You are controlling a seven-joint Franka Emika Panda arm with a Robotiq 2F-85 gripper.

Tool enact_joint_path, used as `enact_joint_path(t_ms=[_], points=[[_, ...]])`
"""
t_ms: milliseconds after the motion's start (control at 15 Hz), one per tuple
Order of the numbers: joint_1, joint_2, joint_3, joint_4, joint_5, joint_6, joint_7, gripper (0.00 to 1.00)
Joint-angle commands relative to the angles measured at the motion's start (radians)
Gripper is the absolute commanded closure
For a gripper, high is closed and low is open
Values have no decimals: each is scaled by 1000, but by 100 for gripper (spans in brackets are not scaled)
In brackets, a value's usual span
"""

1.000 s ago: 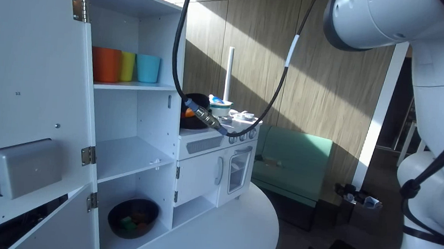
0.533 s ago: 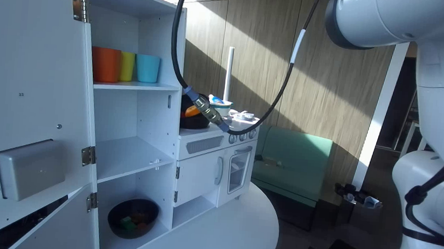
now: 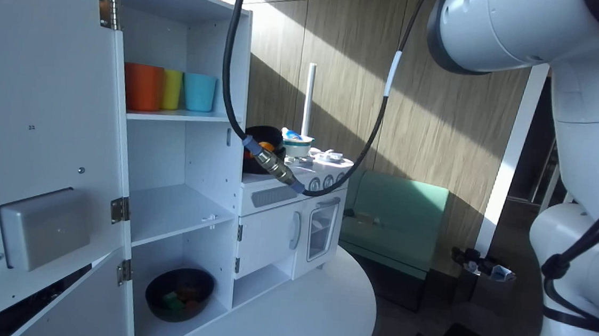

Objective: Close the cupboard doors

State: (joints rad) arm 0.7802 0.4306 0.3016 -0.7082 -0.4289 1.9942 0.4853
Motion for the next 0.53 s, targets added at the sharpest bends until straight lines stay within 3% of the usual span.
enact_joint_path(t_ms=[0, 467], points=[[0, 22, 5, 47, 14, -27, -13, 0], [9, 17, 4, 66, 12, -149, -2, 0]])
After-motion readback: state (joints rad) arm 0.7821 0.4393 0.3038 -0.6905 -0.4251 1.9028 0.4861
